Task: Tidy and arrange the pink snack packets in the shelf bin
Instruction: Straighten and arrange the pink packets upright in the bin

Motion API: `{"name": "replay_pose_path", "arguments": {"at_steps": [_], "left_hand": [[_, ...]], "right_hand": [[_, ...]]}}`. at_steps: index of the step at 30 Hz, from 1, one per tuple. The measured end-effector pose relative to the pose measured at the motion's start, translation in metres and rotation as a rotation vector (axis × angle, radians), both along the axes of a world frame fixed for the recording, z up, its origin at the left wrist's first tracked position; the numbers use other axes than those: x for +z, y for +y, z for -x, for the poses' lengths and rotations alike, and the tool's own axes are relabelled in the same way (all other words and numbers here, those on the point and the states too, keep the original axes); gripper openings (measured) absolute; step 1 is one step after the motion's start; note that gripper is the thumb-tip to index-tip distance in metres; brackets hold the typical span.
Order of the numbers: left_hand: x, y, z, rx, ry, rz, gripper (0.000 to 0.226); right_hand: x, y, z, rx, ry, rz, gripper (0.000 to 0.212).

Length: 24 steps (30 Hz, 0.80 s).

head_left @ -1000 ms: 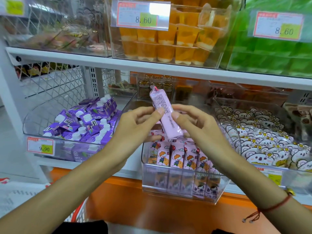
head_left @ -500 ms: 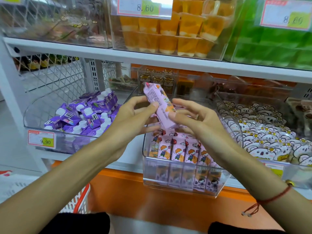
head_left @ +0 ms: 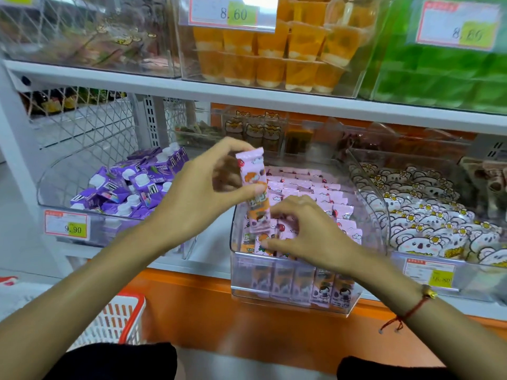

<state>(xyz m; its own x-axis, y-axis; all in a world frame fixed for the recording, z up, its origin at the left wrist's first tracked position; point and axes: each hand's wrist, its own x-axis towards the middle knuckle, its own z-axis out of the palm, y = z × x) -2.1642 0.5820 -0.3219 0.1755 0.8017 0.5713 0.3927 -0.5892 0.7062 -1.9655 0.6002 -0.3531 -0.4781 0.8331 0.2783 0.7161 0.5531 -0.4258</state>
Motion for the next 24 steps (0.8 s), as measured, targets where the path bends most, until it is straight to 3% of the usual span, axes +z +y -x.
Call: {"name": "replay_pose_path", "arguments": {"at_steps": [4, 9, 12, 14, 17, 21, 24], "left_hand": [[-0.007, 0.003, 0.005, 0.045, 0.287, -0.038, 0.040], [-0.018, 0.011, 0.003, 0.185, 0.638, -0.065, 0.049], [-0.026, 0.013, -0.008, 0.247, 0.753, 0.008, 0.058], [-0.032, 0.013, -0.013, 0.280, 0.746, 0.026, 0.073], [-0.035, 0.011, -0.014, 0.333, 0.559, 0.064, 0.084], [-0.035, 0.009, -0.007, 0.343, 0.352, 0.232, 0.058], [-0.034, 0.005, -0.003, 0.354, 0.370, 0.244, 0.039]], "right_hand": [[0.002, 0.000, -0.002, -0.043, -0.171, -0.122, 0.039], [0.004, -0.002, -0.004, -0.071, -0.215, -0.123, 0.035], [0.003, 0.000, -0.005, -0.064, -0.180, -0.080, 0.034], [0.002, 0.002, -0.007, -0.044, -0.159, -0.082, 0.037], [-0.002, 0.004, -0.011, -0.035, -0.104, -0.118, 0.050], [-0.010, 0.007, -0.010, -0.024, -0.098, -0.123, 0.054], [-0.014, 0.010, -0.006, -0.021, -0.148, -0.079, 0.049]]}}
